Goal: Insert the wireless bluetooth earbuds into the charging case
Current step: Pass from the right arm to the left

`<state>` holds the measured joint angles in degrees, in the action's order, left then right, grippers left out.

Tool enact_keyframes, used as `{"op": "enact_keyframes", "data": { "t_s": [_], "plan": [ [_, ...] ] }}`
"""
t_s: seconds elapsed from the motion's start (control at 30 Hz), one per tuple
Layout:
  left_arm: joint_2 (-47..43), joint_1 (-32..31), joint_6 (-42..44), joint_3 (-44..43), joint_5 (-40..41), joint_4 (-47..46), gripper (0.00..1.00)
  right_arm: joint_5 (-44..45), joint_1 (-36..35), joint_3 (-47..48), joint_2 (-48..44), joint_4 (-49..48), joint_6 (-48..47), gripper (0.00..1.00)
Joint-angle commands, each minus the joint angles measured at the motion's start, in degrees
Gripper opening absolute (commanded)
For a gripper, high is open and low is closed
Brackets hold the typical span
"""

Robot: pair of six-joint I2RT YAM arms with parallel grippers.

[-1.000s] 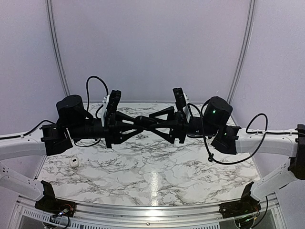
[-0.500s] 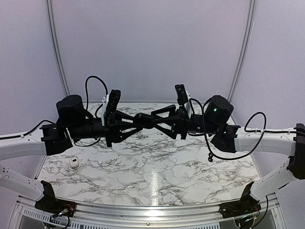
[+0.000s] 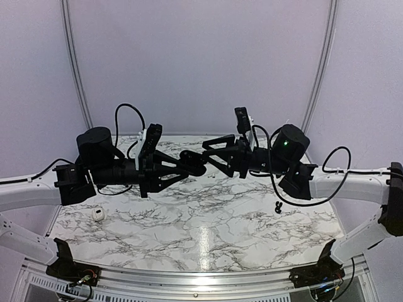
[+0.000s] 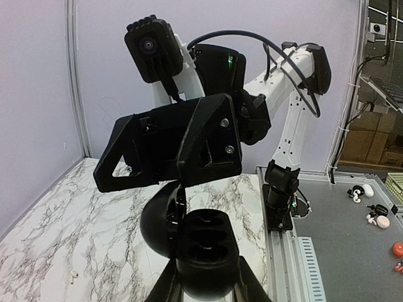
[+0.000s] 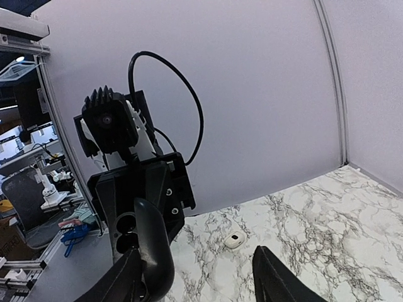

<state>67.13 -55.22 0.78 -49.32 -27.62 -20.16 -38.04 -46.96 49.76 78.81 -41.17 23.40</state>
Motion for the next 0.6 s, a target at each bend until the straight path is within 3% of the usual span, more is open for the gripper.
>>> {"op": "enact_keyframes", "data": {
  "t_s": [0.0, 0.3, 0.57],
  "plan": [
    [-0.95, -0.24, 1.01, 0.30, -1.15, 0.83, 0.00, 1.30, 0.38, 1.75, 0.55, -0.49, 0.22, 0.60],
    [-0.20, 0.59, -3.92, 0.04, 1.77, 0.79, 0.00, -3.74, 0.62, 2.26, -2.68, -0.35, -3.82, 0.65],
    [-0.07, 1.56, -5.08, 0.71, 2.83, 0.74, 0.00, -1.68, 7.15, 3.14, -8.66, 11.35, -7.85, 0.70]
  ]
}}
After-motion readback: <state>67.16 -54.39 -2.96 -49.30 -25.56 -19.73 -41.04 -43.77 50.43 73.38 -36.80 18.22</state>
